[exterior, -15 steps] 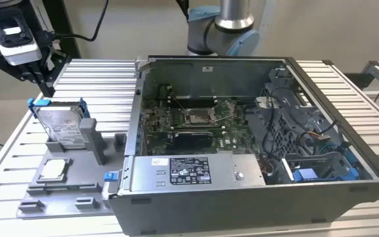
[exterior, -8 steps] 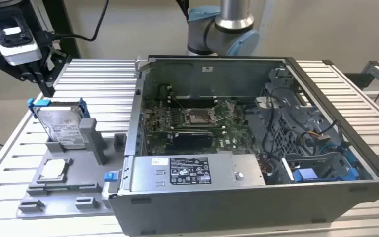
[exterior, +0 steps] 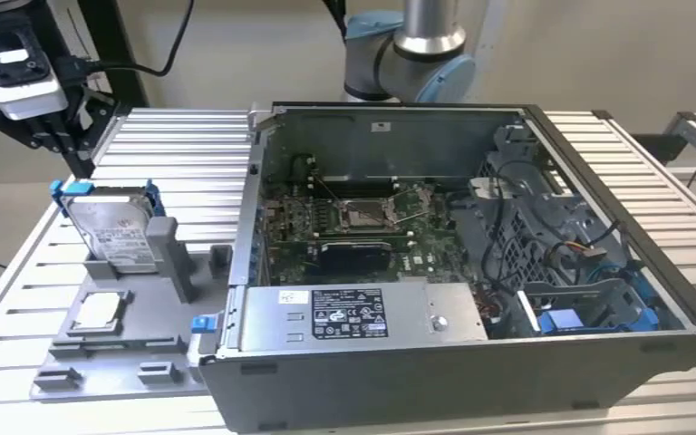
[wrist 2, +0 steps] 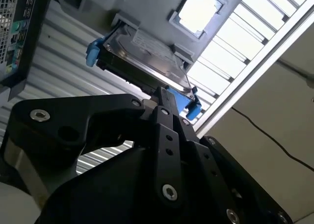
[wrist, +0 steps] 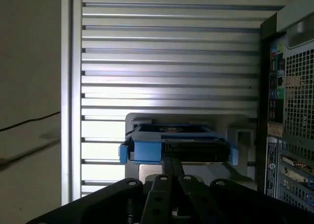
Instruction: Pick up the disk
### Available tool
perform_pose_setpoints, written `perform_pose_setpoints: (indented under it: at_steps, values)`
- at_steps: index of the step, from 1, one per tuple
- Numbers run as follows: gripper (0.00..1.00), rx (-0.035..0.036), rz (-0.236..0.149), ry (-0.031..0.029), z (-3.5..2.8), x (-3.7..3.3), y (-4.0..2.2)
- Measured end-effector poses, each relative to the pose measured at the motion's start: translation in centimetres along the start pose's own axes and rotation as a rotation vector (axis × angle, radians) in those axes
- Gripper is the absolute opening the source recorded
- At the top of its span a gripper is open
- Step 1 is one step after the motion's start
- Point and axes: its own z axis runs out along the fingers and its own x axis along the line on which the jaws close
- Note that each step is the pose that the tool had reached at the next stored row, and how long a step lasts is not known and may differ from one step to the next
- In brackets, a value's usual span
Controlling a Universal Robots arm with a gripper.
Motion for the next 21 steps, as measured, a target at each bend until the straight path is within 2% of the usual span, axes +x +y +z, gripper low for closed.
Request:
perform_pose_setpoints:
  at_steps: [5,9,21]
  values:
    - [0.00,0.0001,0.000,0.0001,-0.01,0.97,0.00]
    - [0.00,0.0000,-0.002,0.0001,-0.01,1.18,0.00]
    - [0.00,-0.0021,-0.211,0.0082,-0.01,1.23,0.01]
